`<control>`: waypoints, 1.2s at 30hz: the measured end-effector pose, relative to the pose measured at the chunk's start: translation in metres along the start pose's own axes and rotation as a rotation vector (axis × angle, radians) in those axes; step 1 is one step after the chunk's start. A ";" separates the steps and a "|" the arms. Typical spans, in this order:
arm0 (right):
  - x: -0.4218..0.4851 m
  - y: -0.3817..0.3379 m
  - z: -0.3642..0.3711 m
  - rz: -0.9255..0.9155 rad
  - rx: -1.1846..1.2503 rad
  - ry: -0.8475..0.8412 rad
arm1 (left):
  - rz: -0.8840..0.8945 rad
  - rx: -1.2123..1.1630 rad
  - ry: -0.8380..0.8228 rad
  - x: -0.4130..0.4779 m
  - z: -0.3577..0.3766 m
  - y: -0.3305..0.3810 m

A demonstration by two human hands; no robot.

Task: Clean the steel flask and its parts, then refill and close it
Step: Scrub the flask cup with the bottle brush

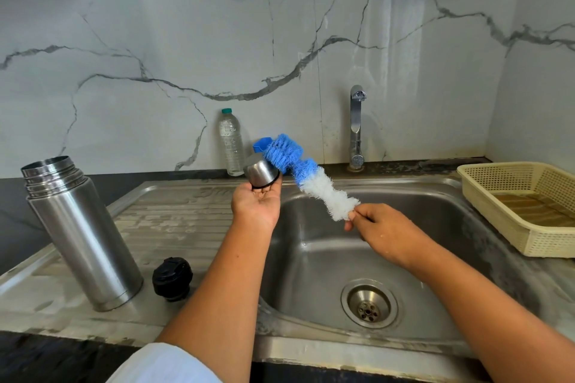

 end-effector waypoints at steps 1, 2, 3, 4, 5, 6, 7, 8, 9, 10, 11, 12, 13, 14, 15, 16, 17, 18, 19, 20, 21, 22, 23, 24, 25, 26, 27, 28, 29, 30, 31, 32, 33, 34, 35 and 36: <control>0.000 -0.002 0.002 0.001 -0.002 -0.007 | -0.004 0.007 -0.010 -0.002 0.002 -0.004; 0.001 -0.004 0.005 0.001 0.003 -0.014 | -0.007 0.023 -0.016 -0.004 0.003 -0.008; 0.001 -0.006 0.008 0.005 0.024 -0.022 | -0.009 0.042 -0.022 -0.006 0.004 -0.012; 0.001 -0.006 0.010 0.018 0.067 -0.034 | -0.017 0.051 -0.027 -0.007 0.004 -0.016; 0.000 -0.005 0.013 0.039 0.127 -0.052 | -0.026 0.051 -0.035 -0.008 0.005 -0.017; -0.002 -0.003 0.014 0.064 0.192 -0.078 | -0.028 0.048 -0.045 -0.007 0.006 -0.016; -0.004 -0.001 0.016 0.088 0.245 -0.112 | -0.024 0.042 -0.052 -0.006 0.007 -0.013; -0.006 0.002 0.017 0.106 0.280 -0.151 | -0.018 0.038 -0.056 -0.004 0.007 -0.009; -0.008 0.003 0.019 0.116 0.297 -0.185 | -0.012 0.041 -0.058 -0.002 0.008 -0.006; -0.009 0.003 0.019 0.119 0.299 -0.209 | -0.001 0.057 -0.057 -0.002 0.008 -0.004; -0.010 0.003 0.020 0.119 0.293 -0.219 | 0.008 0.091 -0.056 -0.002 0.008 -0.004; -0.010 0.002 0.020 0.117 0.289 -0.220 | 0.016 0.141 -0.057 -0.002 0.008 -0.006; -0.009 0.001 0.020 0.114 0.289 -0.217 | 0.017 0.191 -0.064 -0.003 0.008 -0.009; -0.009 0.001 0.019 0.111 0.294 -0.212 | 0.015 0.231 -0.064 -0.003 0.008 -0.012; -0.008 0.001 0.017 0.110 0.298 -0.208 | 0.021 0.258 -0.057 -0.003 0.007 -0.012; -0.009 0.003 0.014 0.109 0.297 -0.210 | 0.038 0.276 -0.047 -0.003 0.006 -0.010; -0.010 0.004 0.012 0.110 0.291 -0.217 | 0.064 0.286 -0.033 -0.002 0.006 -0.005; -0.011 0.006 0.010 0.112 0.285 -0.227 | 0.095 0.300 -0.016 -0.002 0.006 0.002; -0.012 0.007 0.008 0.112 0.282 -0.236 | 0.126 0.329 -0.006 -0.002 0.005 0.008; -0.013 0.007 0.007 0.110 0.277 -0.240 | 0.149 0.378 -0.007 -0.001 0.005 0.012; -0.012 0.007 0.005 0.107 0.272 -0.236 | 0.160 0.453 -0.020 -0.002 0.006 0.012; -0.010 0.006 0.004 0.102 0.263 -0.224 | 0.166 0.554 -0.043 -0.003 0.008 0.010; -0.008 0.006 0.002 0.096 0.249 -0.205 | 0.172 0.670 -0.067 -0.004 0.009 0.007; -0.007 0.007 -0.001 0.087 0.225 -0.184 | 0.183 0.781 -0.088 -0.004 0.009 0.003; -0.005 0.007 -0.004 0.074 0.188 -0.161 | 0.199 0.866 -0.104 -0.004 0.010 0.001; -0.005 0.008 -0.008 0.056 0.140 -0.141 | 0.222 0.925 -0.110 -0.003 0.009 0.001; -0.004 0.008 -0.011 0.034 0.085 -0.125 | 0.254 0.960 -0.104 -0.001 0.010 0.004; -0.004 0.007 -0.014 0.014 0.037 -0.112 | 0.292 0.981 -0.088 0.000 0.010 0.010; -0.004 0.006 -0.017 -0.004 -0.002 -0.098 | 0.325 0.996 -0.071 0.002 0.011 0.015; -0.003 0.005 -0.019 -0.017 -0.035 -0.084 | 0.352 1.019 -0.057 0.002 0.012 0.019; -0.002 0.005 -0.021 -0.026 -0.066 -0.071 | 0.376 1.060 -0.049 0.002 0.012 0.021; -0.001 0.005 -0.021 -0.027 -0.089 -0.062 | 0.397 1.114 -0.051 0.000 0.013 0.022; 0.000 0.005 -0.021 -0.021 -0.100 -0.053 | 0.411 1.182 -0.066 -0.002 0.015 0.019; 0.001 0.005 -0.020 -0.012 -0.107 -0.040 | 0.412 1.250 -0.096 -0.004 0.016 0.013; 0.001 0.006 -0.020 -0.001 -0.118 -0.022 | 0.399 1.293 -0.133 -0.006 0.017 0.006; 0.001 0.006 -0.022 0.004 -0.135 0.001 | 0.385 1.301 -0.150 -0.005 0.016 0.002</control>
Point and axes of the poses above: each hand's wrist, its own x-axis towards the middle knuckle, its own z-axis out of the palm, y = z × x, the point moved 10 cm from there along x, towards the middle knuckle, and after that the axes turned 5 degrees about -x, right-handed, at the moved point
